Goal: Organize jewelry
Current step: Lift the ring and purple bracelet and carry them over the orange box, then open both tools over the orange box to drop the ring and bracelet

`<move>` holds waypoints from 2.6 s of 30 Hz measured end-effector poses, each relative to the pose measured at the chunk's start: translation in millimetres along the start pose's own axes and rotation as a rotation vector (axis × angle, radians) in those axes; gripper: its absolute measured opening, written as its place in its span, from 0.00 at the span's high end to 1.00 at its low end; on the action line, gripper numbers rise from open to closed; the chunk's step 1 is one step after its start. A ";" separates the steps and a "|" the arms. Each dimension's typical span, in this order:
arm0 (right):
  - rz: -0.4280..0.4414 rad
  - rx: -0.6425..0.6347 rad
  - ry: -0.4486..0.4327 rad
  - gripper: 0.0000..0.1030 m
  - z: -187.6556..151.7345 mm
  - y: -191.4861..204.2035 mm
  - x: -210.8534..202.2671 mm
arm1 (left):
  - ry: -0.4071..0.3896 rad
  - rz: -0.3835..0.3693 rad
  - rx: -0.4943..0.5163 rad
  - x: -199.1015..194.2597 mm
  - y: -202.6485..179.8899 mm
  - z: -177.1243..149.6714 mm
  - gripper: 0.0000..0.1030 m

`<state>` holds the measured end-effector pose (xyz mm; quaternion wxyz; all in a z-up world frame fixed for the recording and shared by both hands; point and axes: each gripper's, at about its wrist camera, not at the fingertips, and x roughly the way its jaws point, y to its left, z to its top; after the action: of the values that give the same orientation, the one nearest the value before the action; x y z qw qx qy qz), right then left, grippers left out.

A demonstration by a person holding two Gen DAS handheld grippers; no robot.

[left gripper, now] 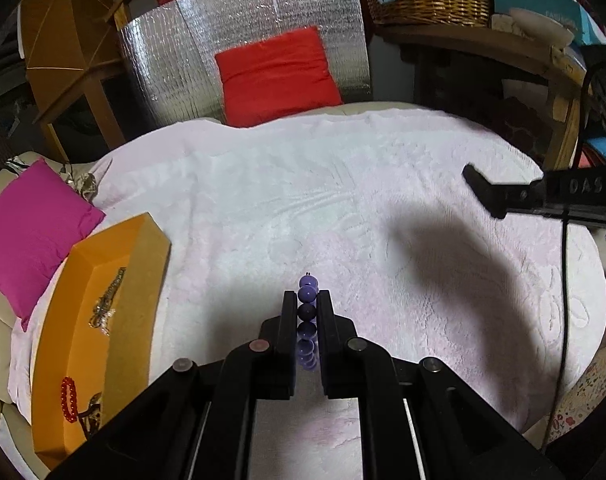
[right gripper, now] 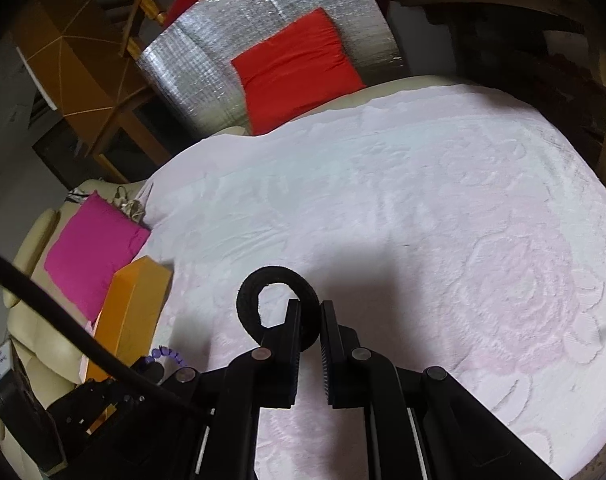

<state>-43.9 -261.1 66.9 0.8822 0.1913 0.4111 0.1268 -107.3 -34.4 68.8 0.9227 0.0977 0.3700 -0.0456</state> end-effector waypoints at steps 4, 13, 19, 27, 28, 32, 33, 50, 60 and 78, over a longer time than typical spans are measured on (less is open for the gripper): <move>0.012 -0.014 0.009 0.90 -1.8 8.2 3.4 | -0.025 0.013 0.004 -8.7 2.4 5.1 0.91; 0.043 -0.021 0.003 0.90 -1.2 20.7 4.4 | -0.082 0.030 -0.004 -32.1 9.2 15.2 0.91; 0.054 -0.023 -0.002 0.90 -0.9 25.4 2.5 | -0.117 0.040 -0.016 -50.6 16.9 19.0 0.91; 0.103 -0.058 -0.021 0.90 -2.5 52.2 1.3 | -0.163 0.079 -0.046 -77.4 40.9 17.9 0.91; 0.113 -0.068 -0.024 0.90 -3.3 58.7 1.7 | -0.168 0.085 -0.053 -80.9 45.8 17.4 0.91; 0.153 -0.101 -0.033 0.90 -7.8 83.3 3.8 | -0.185 0.120 -0.078 -93.7 66.3 14.5 0.91; 0.166 -0.109 -0.033 0.90 -9.3 90.9 5.1 | -0.189 0.129 -0.084 -97.4 72.8 13.4 0.91; 0.343 -0.300 0.029 0.90 -54.1 228.3 44.6 | -0.207 0.281 -0.224 -125.5 188.2 -18.3 0.91; 0.331 -0.372 0.104 0.90 -65.6 276.5 82.3 | -0.156 0.325 -0.297 -103.3 242.7 -41.0 0.91; 0.253 -0.457 0.160 0.90 -42.3 316.1 156.3 | -0.006 0.317 -0.326 -20.9 284.7 -55.6 0.91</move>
<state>0.8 91.2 75.8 0.8444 0.0263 0.4127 0.3404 -115.3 255.8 85.6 0.9231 0.0040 0.3496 0.1601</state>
